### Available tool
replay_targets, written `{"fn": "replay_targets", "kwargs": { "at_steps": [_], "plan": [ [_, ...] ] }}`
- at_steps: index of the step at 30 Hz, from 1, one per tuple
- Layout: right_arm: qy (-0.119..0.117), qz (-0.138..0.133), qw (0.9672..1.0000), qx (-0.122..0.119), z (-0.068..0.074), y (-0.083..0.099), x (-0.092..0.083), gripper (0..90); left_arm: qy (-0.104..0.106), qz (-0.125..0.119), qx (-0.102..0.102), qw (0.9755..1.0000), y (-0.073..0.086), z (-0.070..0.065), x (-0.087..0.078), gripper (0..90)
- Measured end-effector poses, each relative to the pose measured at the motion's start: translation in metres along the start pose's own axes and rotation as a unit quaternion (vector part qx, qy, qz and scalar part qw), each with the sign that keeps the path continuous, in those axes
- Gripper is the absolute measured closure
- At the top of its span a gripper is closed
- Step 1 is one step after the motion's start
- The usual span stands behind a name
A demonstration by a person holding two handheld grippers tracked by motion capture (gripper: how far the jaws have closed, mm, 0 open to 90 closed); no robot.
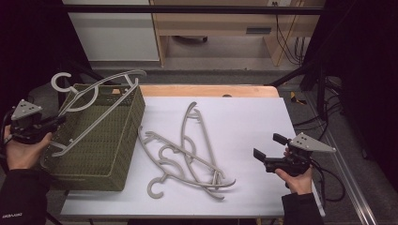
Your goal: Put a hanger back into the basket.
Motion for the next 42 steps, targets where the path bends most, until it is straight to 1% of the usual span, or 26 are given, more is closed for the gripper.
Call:
{"fn": "replay_targets", "kwargs": {
  "at_steps": [6, 10, 14, 17, 20, 22, 24, 25, 26, 27, 30, 32, 33, 35, 38, 39, 40, 41, 42],
  "plan": [
    [0.002, 0.001, 1.0, -0.001, 0.0, 0.0, 0.001, 2.6, -0.014, 0.009, -0.004, 0.9999, 0.014, 0.013, -0.004, 81.4],
    [0.003, 0.001, 1.0, -0.003, 0.0, 0.0, 0.001, 2.7, -0.018, 0.021, 0.001, 0.9996, 0.02, 0.018, -0.006, 81.4],
    [0.003, 0.002, 1.0, -0.002, 0.001, 0.001, 0.002, 2.7, -0.021, 0.033, 0.008, 0.9992, 0.026, 0.021, -0.005, 81.4],
    [0.002, 0.003, 1.0, -0.002, 0.001, 0.001, 0.002, 2.7, -0.026, 0.039, 0.007, 0.9989, 0.028, 0.021, -0.003, 81.4],
    [0.002, 0.003, 1.0, -0.001, 0.001, 0.001, 0.002, 2.7, -0.034, 0.048, 0.017, 0.9981, 0.026, 0.02, 0.0, 81.4],
    [0.002, 0.005, 1.0, -0.004, 0.001, 0.002, 0.003, 2.7, -0.042, 0.062, 0.028, 0.9968, 0.022, 0.02, 0.004, 81.4],
    [0.002, 0.005, 1.0, -0.001, 0.001, 0.002, 0.003, 2.7, -0.045, 0.067, 0.031, 0.9962, 0.021, 0.02, 0.007, 81.4],
    [0.002, 0.005, 1.0, -0.001, 0.001, 0.002, 0.003, 2.7, -0.045, 0.072, 0.033, 0.9959, 0.021, 0.021, 0.008, 81.4],
    [0.001, 0.005, 1.0, -0.002, 0.001, 0.002, 0.003, 2.7, -0.044, 0.071, 0.031, 0.996, 0.021, 0.021, 0.009, 81.3],
    [0.002, 0.005, 1.0, -0.002, 0.001, 0.002, 0.003, 2.7, -0.043, 0.072, 0.028, 0.9961, 0.023, 0.022, 0.011, 81.3],
    [0.002, 0.004, 1.0, -0.003, 0.0, 0.002, 0.003, 2.7, -0.044, 0.074, 0.031, 0.9958, 0.03, 0.024, 0.016, 81.3],
    [0.001, 0.005, 1.0, -0.002, 0.0, 0.002, 0.003, 2.7, -0.041, 0.083, 0.031, 0.9953, 0.034, 0.024, 0.019, 81.3],
    [0.002, 0.005, 1.0, -0.001, 0.001, 0.002, 0.003, 2.7, -0.041, 0.083, 0.031, 0.9953, 0.034, 0.024, 0.019, 81.3],
    [0.001, 0.004, 1.0, -0.002, 0.0, 0.002, 0.003, 2.7, -0.045, 0.097, 0.034, 0.9937, 0.038, 0.021, 0.024, 81.3],
    [0.002, 0.004, 1.0, -0.003, 0.0, 0.002, 0.003, 2.7, -0.041, 0.107, 0.03, 0.9929, 0.039, 0.019, 0.027, 81.2],
    [0.002, 0.004, 1.0, -0.003, 0.0, 0.002, 0.003, 2.7, -0.037, 0.12, 0.027, 0.9917, 0.04, 0.018, 0.03, 81.1],
    [0.001, 0.004, 1.0, -0.002, 0.0, 0.002, 0.003, 2.7, -0.036, 0.127, 0.029, 0.9909, 0.041, 0.017, 0.032, 81.0],
    [0.001, 0.004, 1.0, -0.002, 0.0, 0.002, 0.003, 2.7, -0.038, 0.139, 0.029, 0.9891, 0.042, 0.016, 0.034, 80.9],
    [0.001, 0.004, 1.0, -0.002, 0.0, 0.002, 0.003, 2.7, -0.041, 0.14, 0.026, 0.989, 0.042, 0.016, 0.036, 80.8]
  ]
}}
Point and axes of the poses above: each handheld gripper's, and its own axes: x roughly forward along the jaws, y roughly out of its underside, z roughly to its left, the point moved 1 cm from there along x, roughly forward along the jaws, and after that the axes turned 11 degrees about y, right-handed, at the moved point
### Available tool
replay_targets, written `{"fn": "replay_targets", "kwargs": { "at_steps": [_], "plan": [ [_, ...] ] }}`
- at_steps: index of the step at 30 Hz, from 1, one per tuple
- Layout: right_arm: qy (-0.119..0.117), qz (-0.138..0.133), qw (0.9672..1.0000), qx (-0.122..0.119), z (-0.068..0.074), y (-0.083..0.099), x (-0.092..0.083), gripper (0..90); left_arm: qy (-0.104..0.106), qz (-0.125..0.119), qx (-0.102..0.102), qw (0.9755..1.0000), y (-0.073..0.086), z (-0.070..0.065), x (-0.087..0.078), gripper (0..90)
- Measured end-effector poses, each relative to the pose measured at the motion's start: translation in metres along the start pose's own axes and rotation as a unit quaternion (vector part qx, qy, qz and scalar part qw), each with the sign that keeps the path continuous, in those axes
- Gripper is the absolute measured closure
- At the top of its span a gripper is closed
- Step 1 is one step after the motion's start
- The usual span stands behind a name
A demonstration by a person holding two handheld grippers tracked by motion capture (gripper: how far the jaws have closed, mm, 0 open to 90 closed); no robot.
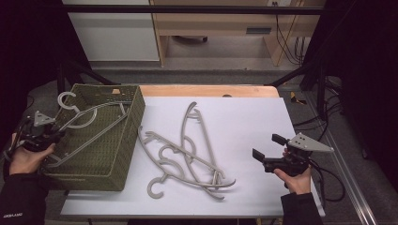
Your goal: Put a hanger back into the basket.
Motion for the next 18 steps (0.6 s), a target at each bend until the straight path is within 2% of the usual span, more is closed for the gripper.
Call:
{"fn": "replay_targets", "kwargs": {
  "at_steps": [3, 7, 11, 14, 16, 18],
  "plan": [
    [-0.001, -0.001, 1.0, 0.001, 0.0, 0.0, 0.0, 2.7, 0.005, 0.003, -0.016, 0.9998, 0.0, 0.001, 0.001, 80.2],
    [-0.001, -0.002, 1.0, 0.001, 0.0, 0.0, -0.001, 2.7, 0.003, 0.014, -0.02, 0.9997, 0.001, 0.002, 0.0, 79.0],
    [-0.002, -0.004, 1.0, 0.004, 0.0, -0.001, -0.002, 2.7, 0.006, 0.012, -0.028, 0.9995, 0.003, 0.002, -0.004, 75.2],
    [-0.002, -0.004, 1.0, 0.004, 0.0, -0.001, -0.002, 2.7, 0.002, -0.004, -0.032, 0.9995, 0.005, 0.002, -0.009, 72.6],
    [-0.002, -0.003, 1.0, 0.005, 0.0, -0.001, -0.002, 2.7, 0.012, -0.018, -0.039, 0.999, 0.003, 0.0, -0.014, 70.7],
    [-0.001, -0.004, 1.0, 0.005, 0.0, -0.001, -0.002, 2.7, 0.008, -0.026, -0.035, 0.999, 0.002, -0.002, -0.019, 67.1]
  ]
}}
Point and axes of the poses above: each handheld gripper's, and its own axes: x roughly forward along the jaws, y roughly out of its underside, z roughly to its left, the point moved 1 cm from there along x, roughly forward along the jaws, and after that the axes turned 11 degrees about y, right-handed, at the moved point
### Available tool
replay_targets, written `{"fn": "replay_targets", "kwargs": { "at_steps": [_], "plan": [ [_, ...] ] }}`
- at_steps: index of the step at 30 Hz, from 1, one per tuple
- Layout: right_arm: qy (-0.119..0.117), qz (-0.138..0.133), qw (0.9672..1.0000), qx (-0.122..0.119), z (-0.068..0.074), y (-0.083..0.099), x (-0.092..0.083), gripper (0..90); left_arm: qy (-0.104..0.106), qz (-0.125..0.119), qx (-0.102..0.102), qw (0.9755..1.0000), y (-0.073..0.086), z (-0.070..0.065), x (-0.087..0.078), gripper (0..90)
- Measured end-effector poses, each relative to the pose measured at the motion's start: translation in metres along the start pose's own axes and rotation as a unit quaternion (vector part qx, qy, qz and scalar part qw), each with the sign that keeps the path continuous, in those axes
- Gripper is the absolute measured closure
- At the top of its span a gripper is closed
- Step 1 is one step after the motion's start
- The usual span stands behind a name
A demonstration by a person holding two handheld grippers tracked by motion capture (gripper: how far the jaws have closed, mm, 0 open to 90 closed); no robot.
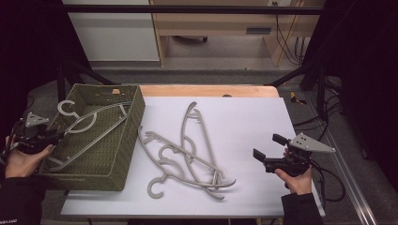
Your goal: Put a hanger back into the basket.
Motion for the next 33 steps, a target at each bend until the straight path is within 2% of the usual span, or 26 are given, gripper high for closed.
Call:
{"fn": "replay_targets", "kwargs": {
  "at_steps": [2, 4, 7, 10, 14, 18, 20, 21, 22, 23, 24, 29, 33],
  "plan": [
    [-0.001, -0.001, 1.0, -0.001, 0.0, 0.0, 0.0, 2.7, 0.001, -0.017, -0.001, 0.9999, -0.002, -0.003, -0.007, 64.2],
    [0.0, -0.002, 1.0, 0.0, 0.0, 0.0, 0.0, 2.7, 0.011, -0.039, -0.006, 0.9992, -0.003, -0.006, -0.015, 59.5],
    [-0.001, -0.002, 1.0, 0.002, 0.0, -0.001, -0.001, 2.7, 0.03, -0.077, -0.006, 0.9966, -0.006, -0.016, -0.027, 51.4],
    [-0.001, -0.003, 1.0, 0.0, 0.0, -0.001, -0.001, 2.7, 0.046, -0.109, 0.001, 0.993, -0.009, -0.029, -0.035, 42.6],
    [-0.002, -0.003, 1.0, -0.001, 0.001, -0.001, -0.001, 2.7, 0.075, -0.148, 0.008, 0.9862, -0.013, -0.049, -0.042, 32.1],
    [-0.004, -0.003, 1.0, -0.003, 0.003, -0.003, -0.002, 2.8, 0.113, -0.194, 0.01, 0.9744, -0.017, -0.074, -0.045, 23.0],
    [-0.005, -0.005, 1.0, -0.005, 0.005, -0.003, -0.002, 2.9, 0.122, -0.213, 0.009, 0.9694, -0.017, -0.084, -0.046, 18.8],
    [-0.004, -0.006, 1.0, -0.007, 0.005, -0.004, -0.002, 2.9, 0.133, -0.227, 0.004, 0.9649, -0.018, -0.091, -0.045, 17.8],
    [-0.007, -0.005, 0.9999, -0.008, 0.006, -0.004, -0.002, 2.9, 0.155, -0.239, -0.002, 0.9587, -0.018, -0.101, -0.043, 16.3],
    [-0.007, -0.005, 0.9999, -0.008, 0.006, -0.004, -0.002, 2.9, 0.155, -0.239, -0.002, 0.9587, -0.018, -0.101, -0.043, 15.1],
    [-0.009, -0.006, 0.9999, -0.008, 0.008, -0.005, -0.001, 3.0, 0.16, -0.242, -0.001, 0.9569, -0.018, -0.108, -0.042, 15.1],
    [-0.012, -0.005, 0.9999, -0.01, 0.013, -0.006, 0.0, 3.1, 0.184, -0.235, 0.019, 0.954, -0.018, -0.135, -0.036, 12.4],
    [-0.02, 0.001, 0.9997, -0.013, 0.02, -0.006, 0.004, 3.0, 0.199, -0.236, 0.011, 0.9511, -0.017, -0.148, -0.03, 11.0]
  ]
}}
Point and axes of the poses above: each handheld gripper's, and its own axes: x roughly forward along the jaws, y roughly out of its underside, z roughly to its left, the point moved 1 cm from there along x, roughly forward along the jaws, and after that the axes turned 11 degrees about y, right-handed, at the moved point
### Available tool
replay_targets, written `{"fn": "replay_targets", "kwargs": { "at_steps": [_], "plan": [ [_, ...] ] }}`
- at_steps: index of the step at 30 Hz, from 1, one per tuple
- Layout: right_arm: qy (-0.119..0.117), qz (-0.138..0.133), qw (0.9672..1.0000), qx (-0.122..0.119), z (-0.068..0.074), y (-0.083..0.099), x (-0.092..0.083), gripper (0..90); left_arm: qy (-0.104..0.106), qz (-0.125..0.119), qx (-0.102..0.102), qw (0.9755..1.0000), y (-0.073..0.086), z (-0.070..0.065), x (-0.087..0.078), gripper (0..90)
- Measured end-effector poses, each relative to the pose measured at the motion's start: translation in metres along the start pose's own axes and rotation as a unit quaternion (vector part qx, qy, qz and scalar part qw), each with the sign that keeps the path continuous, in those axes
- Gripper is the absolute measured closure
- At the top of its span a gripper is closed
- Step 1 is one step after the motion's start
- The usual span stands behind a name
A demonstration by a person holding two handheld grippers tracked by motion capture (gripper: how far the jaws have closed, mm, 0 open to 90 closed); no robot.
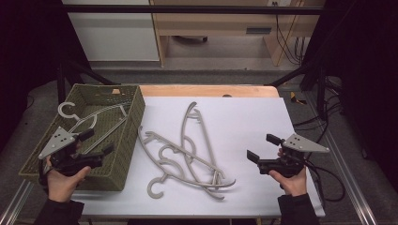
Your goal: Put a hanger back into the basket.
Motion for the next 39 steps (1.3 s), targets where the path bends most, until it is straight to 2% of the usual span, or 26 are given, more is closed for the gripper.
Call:
{"fn": "replay_targets", "kwargs": {
  "at_steps": [9, 22, 26, 33, 39],
  "plan": [
    [-0.015, 0.009, 0.9998, -0.007, 0.022, -0.002, 0.012, 3.1, 0.016, 0.013, -0.006, 0.9998, 0.008, -0.009, 0.013, 10.1],
    [-0.038, 0.049, 0.9976, -0.03, 0.058, -0.001, 0.033, 6.4, 0.025, 0.028, 0.009, 0.9993, 0.012, -0.018, 0.02, 8.6],
    [-0.044, 0.062, 0.9958, -0.05, 0.068, 0.001, 0.042, 6.7, 0.026, 0.032, 0.01, 0.9991, 0.013, -0.017, 0.022, 8.4],
    [-0.048, 0.092, 0.9921, -0.071, 0.086, 0.005, 0.055, 8.2, 0.024, 0.036, 0.005, 0.999, 0.016, -0.013, 0.024, 8.3],
    [-0.067, 0.119, 0.9851, -0.105, 0.103, 0.008, 0.066, 10.6, 0.024, 0.04, 0.01, 0.9989, 0.016, -0.013, 0.024, 7.9]
  ]
}}
Point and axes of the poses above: each handheld gripper's, and its own axes: x roughly forward along the jaws, y roughly out of its underside, z roughly to its left, the point moved 1 cm from there along x, roughly forward along the jaws, and after that the axes turned 11 degrees about y, right-handed, at the moved point
